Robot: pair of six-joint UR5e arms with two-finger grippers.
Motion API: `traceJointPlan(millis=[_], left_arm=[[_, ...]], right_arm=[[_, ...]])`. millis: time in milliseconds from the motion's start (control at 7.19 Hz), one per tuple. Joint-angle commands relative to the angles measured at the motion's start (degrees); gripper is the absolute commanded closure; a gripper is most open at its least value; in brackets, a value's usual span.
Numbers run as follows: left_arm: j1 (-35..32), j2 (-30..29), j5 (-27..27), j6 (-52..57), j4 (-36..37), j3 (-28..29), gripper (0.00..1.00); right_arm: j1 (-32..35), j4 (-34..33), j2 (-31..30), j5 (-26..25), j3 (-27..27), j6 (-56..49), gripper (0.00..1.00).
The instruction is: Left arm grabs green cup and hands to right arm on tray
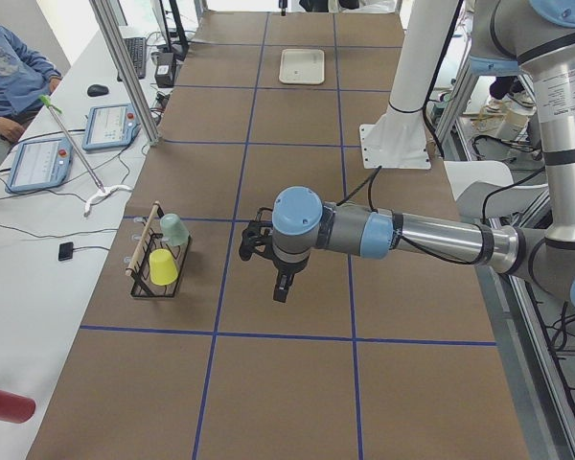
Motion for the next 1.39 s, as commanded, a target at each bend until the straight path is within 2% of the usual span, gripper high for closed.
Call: traceJointPlan(millis=[0, 557, 696, 835, 974, 1252], left_arm=[[-0.1, 0.3, 3.9, -0.2, 0.2, 1.4, 0.0], [0.2, -0.4, 3.5, -0.8, 0.0, 1.5, 0.0], [0.4, -1.5, 3.4, -4.0, -0.3, 1.1, 0.0], [3.8, -7.8, 3.7, -7.7, 0.8, 1.7, 0.0], [6.9, -9.0, 4.0, -11.5, 0.7, 1.8, 0.01], [8.4, -12.2, 3.8, -14.7, 0.7, 1.8, 0.01]], right_arm=[[0.3, -0.1, -0.8, 0.0, 0.3, 0.0, 0.0], [0.3, 0.0, -1.3, 0.0, 0.5, 0.0, 0.0], [0.2, 0.0, -1.1, 0.0, 0.5, 0.0, 0.0], [0.2, 0.0, -1.2, 0.2, 0.4, 0.0, 0.0], [0.2, 0.0, -1.6, 0.4, 0.0, 0.0, 0.0], [0.1, 0.1, -1.6, 0.5, 0.4, -0.3, 0.0]])
